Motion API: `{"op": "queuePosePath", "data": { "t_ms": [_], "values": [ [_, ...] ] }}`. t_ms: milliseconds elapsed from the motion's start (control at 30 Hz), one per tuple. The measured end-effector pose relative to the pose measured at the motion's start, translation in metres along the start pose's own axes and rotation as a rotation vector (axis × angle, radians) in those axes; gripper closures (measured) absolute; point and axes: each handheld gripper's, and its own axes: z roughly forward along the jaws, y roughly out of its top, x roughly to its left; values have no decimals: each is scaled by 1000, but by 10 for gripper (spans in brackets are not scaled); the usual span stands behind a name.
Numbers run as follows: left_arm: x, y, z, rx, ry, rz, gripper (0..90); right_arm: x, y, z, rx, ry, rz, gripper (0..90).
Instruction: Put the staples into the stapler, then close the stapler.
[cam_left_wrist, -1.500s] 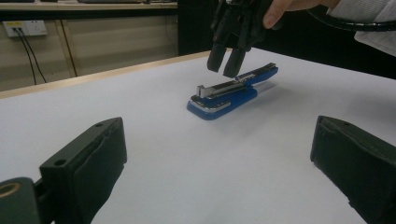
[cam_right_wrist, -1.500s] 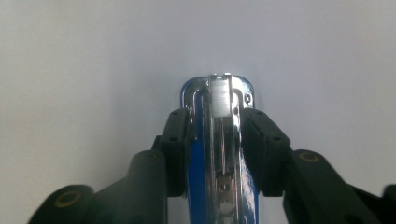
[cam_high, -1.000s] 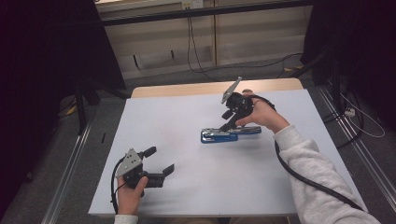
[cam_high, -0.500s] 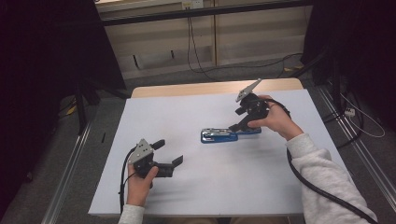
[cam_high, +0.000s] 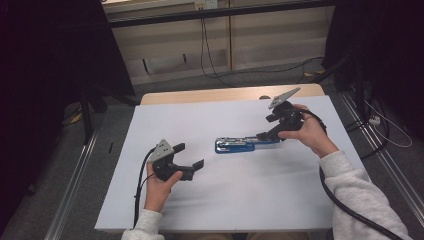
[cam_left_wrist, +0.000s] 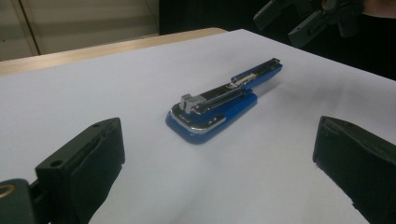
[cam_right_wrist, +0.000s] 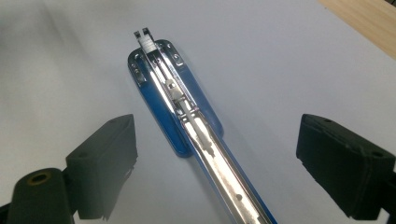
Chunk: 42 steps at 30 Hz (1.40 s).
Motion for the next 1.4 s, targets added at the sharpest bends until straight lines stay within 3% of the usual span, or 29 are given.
{"op": "queuePosePath", "data": {
  "t_ms": [333, 633, 700, 967, 1200, 1300, 1400],
  "values": [
    [3, 5, 13, 35, 5, 4, 24, -4, -19, -10, 3, -43, 43, 114],
    [9, 5, 22, 42, 20, -33, 22, -4, -29, -16, 13, -78, 47, 113],
    [11, 7, 23, 45, 39, -25, 21, -4, -32, -18, 9, -85, 56, 113],
    [14, 10, 34, 59, 34, -52, 27, -7, -45, -29, -6, -123, 86, 117],
    [20, 10, 42, 95, 62, -71, 179, -9, -63, -40, -2, -166, 118, 123],
    [21, 9, 45, 128, 83, -53, 289, -9, -70, -42, 11, -184, 125, 127],
    [22, 7, 47, 153, 105, -59, 462, -10, -74, -42, 14, -195, 133, 131]
  ]
}}
